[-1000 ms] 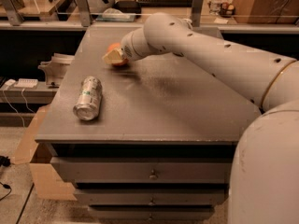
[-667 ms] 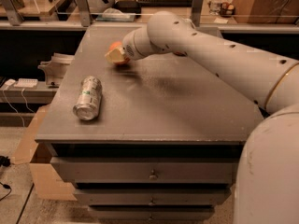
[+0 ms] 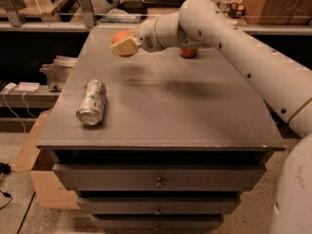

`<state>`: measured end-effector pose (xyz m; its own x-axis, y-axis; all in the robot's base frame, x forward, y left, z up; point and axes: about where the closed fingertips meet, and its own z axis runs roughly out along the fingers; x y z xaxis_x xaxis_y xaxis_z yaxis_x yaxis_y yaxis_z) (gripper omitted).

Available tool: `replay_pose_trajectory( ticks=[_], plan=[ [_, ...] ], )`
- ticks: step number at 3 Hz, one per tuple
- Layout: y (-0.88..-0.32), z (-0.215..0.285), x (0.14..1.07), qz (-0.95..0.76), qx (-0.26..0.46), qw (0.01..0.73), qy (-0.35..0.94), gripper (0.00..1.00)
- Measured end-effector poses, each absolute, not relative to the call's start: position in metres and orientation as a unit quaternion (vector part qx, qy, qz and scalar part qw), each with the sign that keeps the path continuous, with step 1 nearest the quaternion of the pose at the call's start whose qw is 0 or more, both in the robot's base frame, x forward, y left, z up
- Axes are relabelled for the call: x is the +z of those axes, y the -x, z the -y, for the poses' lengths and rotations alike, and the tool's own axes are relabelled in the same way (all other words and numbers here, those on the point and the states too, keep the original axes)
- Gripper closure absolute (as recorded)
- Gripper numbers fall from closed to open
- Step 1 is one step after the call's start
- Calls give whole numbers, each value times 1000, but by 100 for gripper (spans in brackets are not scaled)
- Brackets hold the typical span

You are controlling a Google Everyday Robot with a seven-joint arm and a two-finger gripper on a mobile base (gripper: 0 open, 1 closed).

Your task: Pick orange

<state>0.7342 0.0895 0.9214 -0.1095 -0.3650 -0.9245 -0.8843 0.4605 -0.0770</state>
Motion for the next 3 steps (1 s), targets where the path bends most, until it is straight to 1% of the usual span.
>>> replay_pose_trajectory(
  ticks=[1, 3],
  plan=[
    [-715, -81, 956, -635, 284, 507, 509, 100],
    [-691, -74, 982, -573, 281, 495, 590, 100]
  ],
)
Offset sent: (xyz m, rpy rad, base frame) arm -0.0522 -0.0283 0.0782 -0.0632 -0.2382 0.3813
